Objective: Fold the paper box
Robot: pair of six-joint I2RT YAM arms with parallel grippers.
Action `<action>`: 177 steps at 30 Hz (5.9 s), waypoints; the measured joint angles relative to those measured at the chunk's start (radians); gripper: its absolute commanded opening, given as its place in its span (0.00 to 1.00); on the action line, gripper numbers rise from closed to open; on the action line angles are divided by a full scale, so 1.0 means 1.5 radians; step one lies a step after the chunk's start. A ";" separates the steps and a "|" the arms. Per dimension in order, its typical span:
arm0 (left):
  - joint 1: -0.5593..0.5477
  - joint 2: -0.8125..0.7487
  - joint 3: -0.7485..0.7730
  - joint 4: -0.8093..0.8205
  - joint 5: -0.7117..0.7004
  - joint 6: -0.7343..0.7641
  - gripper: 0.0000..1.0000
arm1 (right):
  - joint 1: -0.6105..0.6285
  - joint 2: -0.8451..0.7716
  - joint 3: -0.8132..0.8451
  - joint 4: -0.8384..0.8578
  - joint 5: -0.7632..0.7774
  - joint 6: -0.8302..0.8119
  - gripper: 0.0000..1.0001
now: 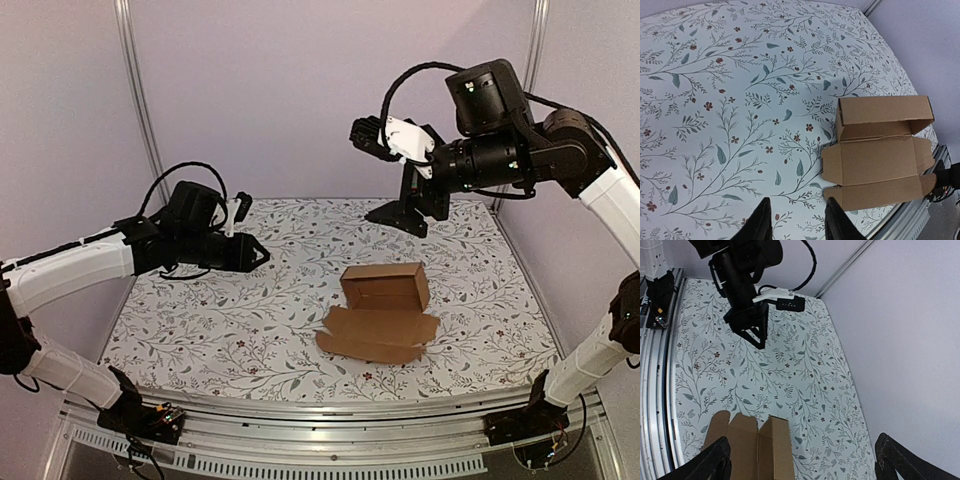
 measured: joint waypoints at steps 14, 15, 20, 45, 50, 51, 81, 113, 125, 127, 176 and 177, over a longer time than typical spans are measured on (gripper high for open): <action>0.002 0.001 0.000 0.000 0.016 0.002 0.38 | -0.011 0.025 -0.096 -0.086 -0.009 0.150 0.99; 0.002 0.002 0.000 0.000 0.018 0.003 0.38 | -0.012 0.024 -0.112 -0.082 0.005 0.162 0.99; 0.002 0.014 0.000 0.000 0.034 0.004 0.40 | -0.035 0.014 -0.194 -0.064 0.072 0.232 0.99; -0.036 0.037 -0.083 0.068 0.122 -0.178 0.46 | -0.147 0.207 -0.281 -0.073 0.140 0.401 0.90; -0.053 0.069 -0.095 0.084 0.128 -0.208 0.46 | -0.147 0.252 -0.262 -0.085 0.162 0.398 0.84; -0.054 0.072 -0.096 0.085 0.129 -0.211 0.46 | -0.147 0.257 -0.260 -0.087 0.166 0.398 0.82; -0.056 0.101 -0.095 0.108 0.138 -0.222 0.46 | -0.074 0.344 -0.256 -0.119 0.351 0.449 0.23; -0.057 0.000 -0.053 0.073 0.154 -0.239 0.52 | -0.098 0.344 -0.181 -0.077 0.293 0.609 0.00; -0.098 -0.015 -0.043 0.030 0.093 -0.232 0.52 | -0.099 0.344 -0.181 -0.021 0.261 0.903 0.00; -0.104 -0.027 -0.046 0.031 0.072 -0.228 0.53 | -0.100 0.344 -0.181 -0.021 0.255 0.956 0.00; -0.260 0.191 0.108 0.005 -0.224 -0.046 0.14 | -0.121 0.376 -0.274 0.114 0.162 1.266 0.00; -0.260 0.193 0.108 0.004 -0.226 -0.044 0.13 | -0.121 0.376 -0.276 0.118 0.159 1.266 0.00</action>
